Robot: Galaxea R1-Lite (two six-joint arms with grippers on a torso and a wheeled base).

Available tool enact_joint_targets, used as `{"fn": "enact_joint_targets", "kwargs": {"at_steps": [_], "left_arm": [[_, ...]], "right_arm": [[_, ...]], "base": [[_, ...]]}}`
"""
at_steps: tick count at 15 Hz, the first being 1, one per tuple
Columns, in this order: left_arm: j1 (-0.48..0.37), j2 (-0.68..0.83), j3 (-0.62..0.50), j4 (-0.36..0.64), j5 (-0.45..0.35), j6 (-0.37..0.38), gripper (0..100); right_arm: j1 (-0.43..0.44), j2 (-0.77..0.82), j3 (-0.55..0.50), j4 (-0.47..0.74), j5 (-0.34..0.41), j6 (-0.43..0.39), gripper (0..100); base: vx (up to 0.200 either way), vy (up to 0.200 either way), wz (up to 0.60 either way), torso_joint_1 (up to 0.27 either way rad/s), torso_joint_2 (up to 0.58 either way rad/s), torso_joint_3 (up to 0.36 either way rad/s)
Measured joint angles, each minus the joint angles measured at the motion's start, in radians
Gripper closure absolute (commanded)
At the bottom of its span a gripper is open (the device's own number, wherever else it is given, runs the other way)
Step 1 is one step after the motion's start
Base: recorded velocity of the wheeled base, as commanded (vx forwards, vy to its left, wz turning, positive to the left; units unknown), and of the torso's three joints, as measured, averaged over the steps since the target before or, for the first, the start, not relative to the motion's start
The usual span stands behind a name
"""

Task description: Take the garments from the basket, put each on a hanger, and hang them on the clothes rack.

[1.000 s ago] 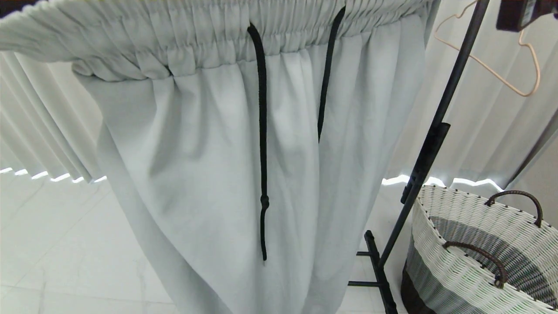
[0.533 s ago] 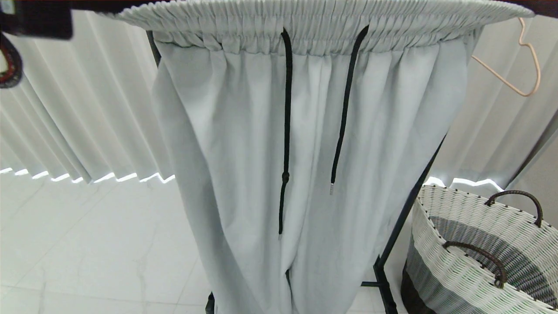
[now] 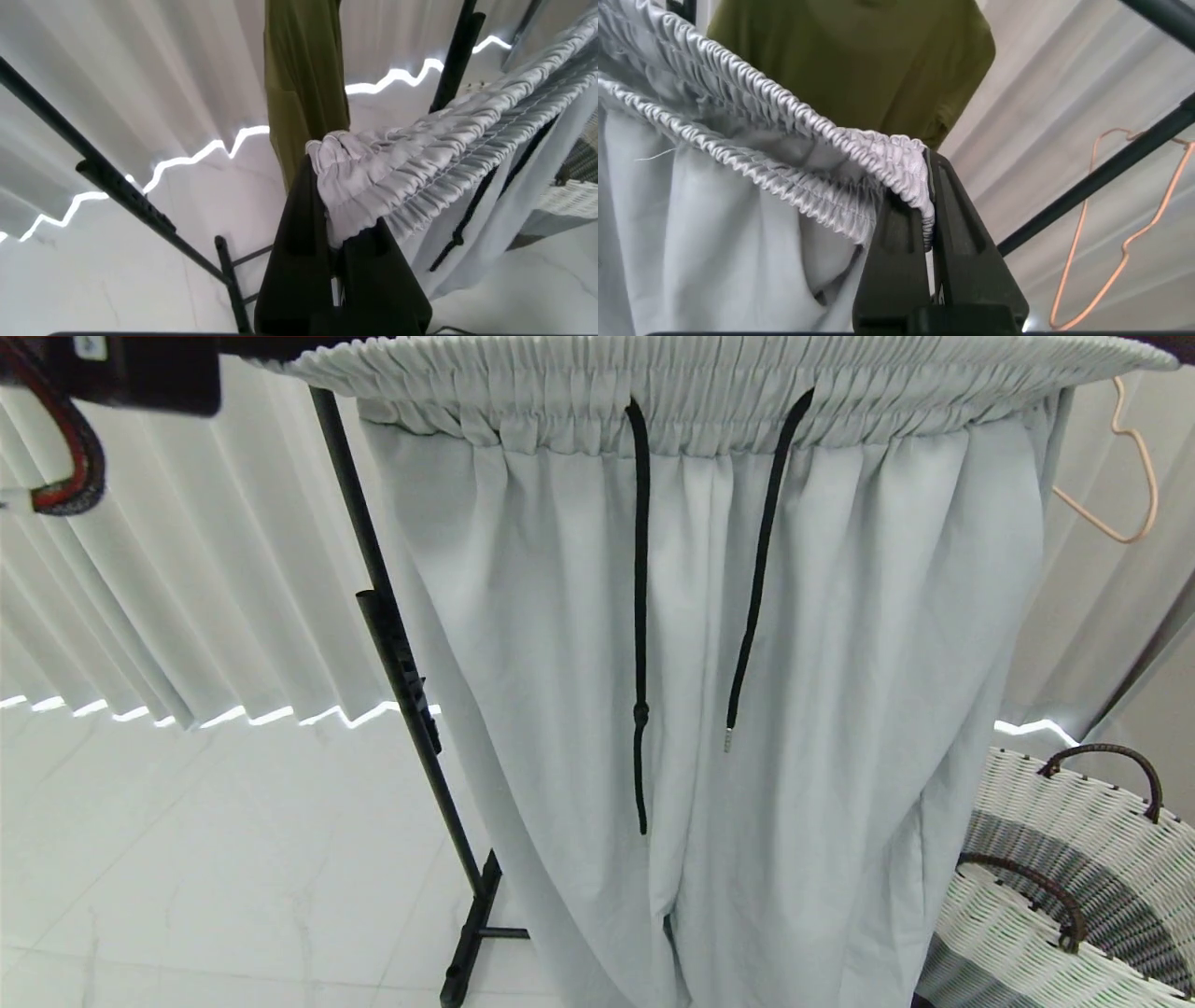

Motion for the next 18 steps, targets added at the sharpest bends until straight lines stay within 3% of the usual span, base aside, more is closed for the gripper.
{"fn": "enact_joint_targets", "kwargs": {"at_steps": [6,7,13,18], "left_arm": [[0.004,0.008,0.0,-0.081,0.006,-0.003,100],[0.006,0.013,0.0,-0.105,0.006,-0.003,100],[0.041,0.033,0.001,-0.157,0.007,-0.002,100],[0.109,0.046,0.003,-0.165,0.006,-0.009,100]], "right_arm": [[0.0,-0.004,0.003,0.004,-0.001,0.0,100],[0.0,-0.004,0.003,0.004,-0.002,-0.001,0],[-0.001,-0.036,0.046,-0.004,0.009,-0.001,0],[0.0,-0.144,0.162,0.0,0.125,-0.001,0]], "base": [[0.0,0.0,0.0,0.0,0.0,0.0],[0.0,0.0,0.0,0.0,0.0,0.0],[0.0,0.0,0.0,0.0,0.0,0.0],[0.0,0.0,0.0,0.0,0.0,0.0]]}}
